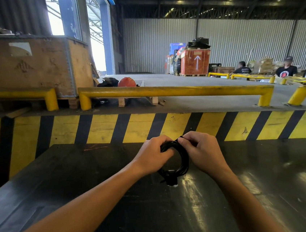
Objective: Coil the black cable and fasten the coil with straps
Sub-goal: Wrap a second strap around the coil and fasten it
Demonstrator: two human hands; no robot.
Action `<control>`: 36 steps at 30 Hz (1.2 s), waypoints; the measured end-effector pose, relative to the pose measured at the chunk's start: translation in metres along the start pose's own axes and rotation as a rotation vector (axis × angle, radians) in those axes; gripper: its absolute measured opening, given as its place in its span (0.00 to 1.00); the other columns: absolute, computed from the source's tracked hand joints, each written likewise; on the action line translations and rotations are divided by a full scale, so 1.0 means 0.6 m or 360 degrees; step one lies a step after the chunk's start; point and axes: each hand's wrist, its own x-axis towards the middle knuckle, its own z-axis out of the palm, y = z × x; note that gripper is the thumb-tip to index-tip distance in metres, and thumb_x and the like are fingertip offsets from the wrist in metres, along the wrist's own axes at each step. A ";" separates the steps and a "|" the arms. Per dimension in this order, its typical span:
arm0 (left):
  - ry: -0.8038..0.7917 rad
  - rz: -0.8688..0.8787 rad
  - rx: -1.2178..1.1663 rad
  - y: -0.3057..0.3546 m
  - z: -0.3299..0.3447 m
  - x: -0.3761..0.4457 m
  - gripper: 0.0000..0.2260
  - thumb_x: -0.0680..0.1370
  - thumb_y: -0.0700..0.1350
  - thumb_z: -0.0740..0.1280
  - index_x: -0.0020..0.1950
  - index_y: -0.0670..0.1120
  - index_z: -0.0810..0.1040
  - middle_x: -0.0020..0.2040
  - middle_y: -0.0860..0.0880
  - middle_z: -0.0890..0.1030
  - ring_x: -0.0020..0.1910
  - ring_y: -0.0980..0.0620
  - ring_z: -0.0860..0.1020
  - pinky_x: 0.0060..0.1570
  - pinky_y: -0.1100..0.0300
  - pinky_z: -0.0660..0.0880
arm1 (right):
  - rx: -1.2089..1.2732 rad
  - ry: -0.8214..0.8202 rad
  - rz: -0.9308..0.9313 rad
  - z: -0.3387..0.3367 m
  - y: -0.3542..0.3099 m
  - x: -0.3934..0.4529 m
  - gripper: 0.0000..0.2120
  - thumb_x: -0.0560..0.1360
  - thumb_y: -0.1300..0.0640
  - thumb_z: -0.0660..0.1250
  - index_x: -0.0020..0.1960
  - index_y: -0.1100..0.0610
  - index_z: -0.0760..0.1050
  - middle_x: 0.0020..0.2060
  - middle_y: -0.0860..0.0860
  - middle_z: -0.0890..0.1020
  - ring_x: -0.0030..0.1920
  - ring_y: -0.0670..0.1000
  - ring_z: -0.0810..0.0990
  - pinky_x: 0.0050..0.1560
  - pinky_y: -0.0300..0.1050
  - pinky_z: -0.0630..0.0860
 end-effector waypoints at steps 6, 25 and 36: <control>-0.0036 -0.0082 -0.0201 -0.001 -0.007 0.000 0.06 0.78 0.43 0.65 0.52 0.44 0.78 0.42 0.43 0.82 0.29 0.56 0.79 0.33 0.62 0.78 | 0.0128 0.0070 0.0070 0.005 0.007 0.000 0.08 0.76 0.55 0.65 0.44 0.57 0.81 0.34 0.49 0.81 0.36 0.45 0.79 0.34 0.29 0.73; -0.0295 -0.1360 -0.0673 -0.233 0.083 -0.075 0.12 0.75 0.43 0.70 0.57 0.43 0.76 0.50 0.44 0.83 0.42 0.51 0.82 0.39 0.62 0.78 | 0.0225 -0.0442 0.1072 0.214 0.183 -0.086 0.19 0.70 0.45 0.70 0.55 0.53 0.73 0.47 0.53 0.83 0.48 0.54 0.82 0.51 0.55 0.80; -0.0504 -0.1823 -0.0346 -0.400 0.164 -0.177 0.10 0.74 0.36 0.69 0.55 0.44 0.77 0.43 0.44 0.79 0.35 0.53 0.77 0.35 0.62 0.73 | 0.0243 -0.1115 0.1528 0.405 0.261 -0.202 0.20 0.71 0.53 0.71 0.61 0.56 0.73 0.55 0.56 0.81 0.54 0.55 0.80 0.49 0.48 0.77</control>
